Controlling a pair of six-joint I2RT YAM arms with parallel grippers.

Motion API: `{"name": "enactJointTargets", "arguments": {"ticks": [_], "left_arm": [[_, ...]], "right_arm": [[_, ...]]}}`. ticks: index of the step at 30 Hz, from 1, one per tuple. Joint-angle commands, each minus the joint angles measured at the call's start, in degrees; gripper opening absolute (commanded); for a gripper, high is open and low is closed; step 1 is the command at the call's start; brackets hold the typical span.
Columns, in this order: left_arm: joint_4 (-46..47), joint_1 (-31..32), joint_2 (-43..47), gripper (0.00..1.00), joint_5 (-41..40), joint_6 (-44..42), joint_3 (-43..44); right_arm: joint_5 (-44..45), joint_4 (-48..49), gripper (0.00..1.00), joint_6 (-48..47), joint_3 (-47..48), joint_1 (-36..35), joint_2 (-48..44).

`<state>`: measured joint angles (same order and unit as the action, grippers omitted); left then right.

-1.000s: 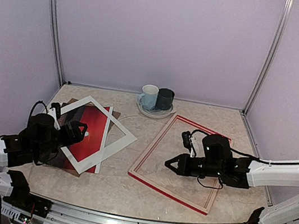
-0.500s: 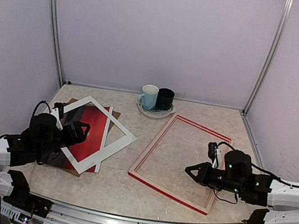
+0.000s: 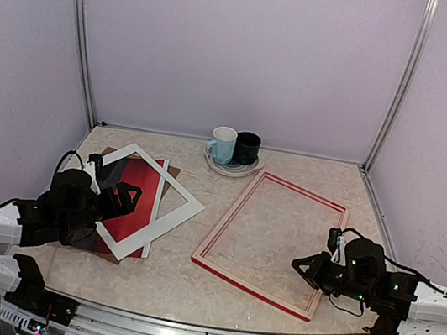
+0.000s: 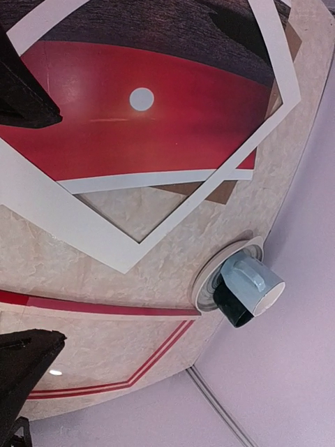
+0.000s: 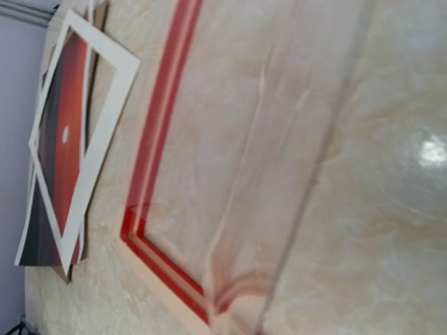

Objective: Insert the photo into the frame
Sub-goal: Place the glass panel at the frame body.

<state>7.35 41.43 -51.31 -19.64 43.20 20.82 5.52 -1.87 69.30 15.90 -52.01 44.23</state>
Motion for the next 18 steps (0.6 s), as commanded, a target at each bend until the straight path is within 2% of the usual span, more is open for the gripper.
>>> {"name": "enactJointTargets", "arguments": {"ticks": [1,7,18], "left_arm": [[3.16,0.9,-1.32,0.99,0.52,-1.25,2.42],[4.32,2.03,-5.91,0.99,1.17,-1.22,4.97],[7.5,5.51,-22.0,0.99,5.13,-1.75,14.32]], "right_arm": [[2.01,-2.39,0.0,3.21,-1.23,-0.42,-0.68],[1.95,-3.76,0.0,3.66,0.27,-0.97,-0.29],[3.3,-6.87,0.0,6.83,1.86,-4.0,1.25]]}}
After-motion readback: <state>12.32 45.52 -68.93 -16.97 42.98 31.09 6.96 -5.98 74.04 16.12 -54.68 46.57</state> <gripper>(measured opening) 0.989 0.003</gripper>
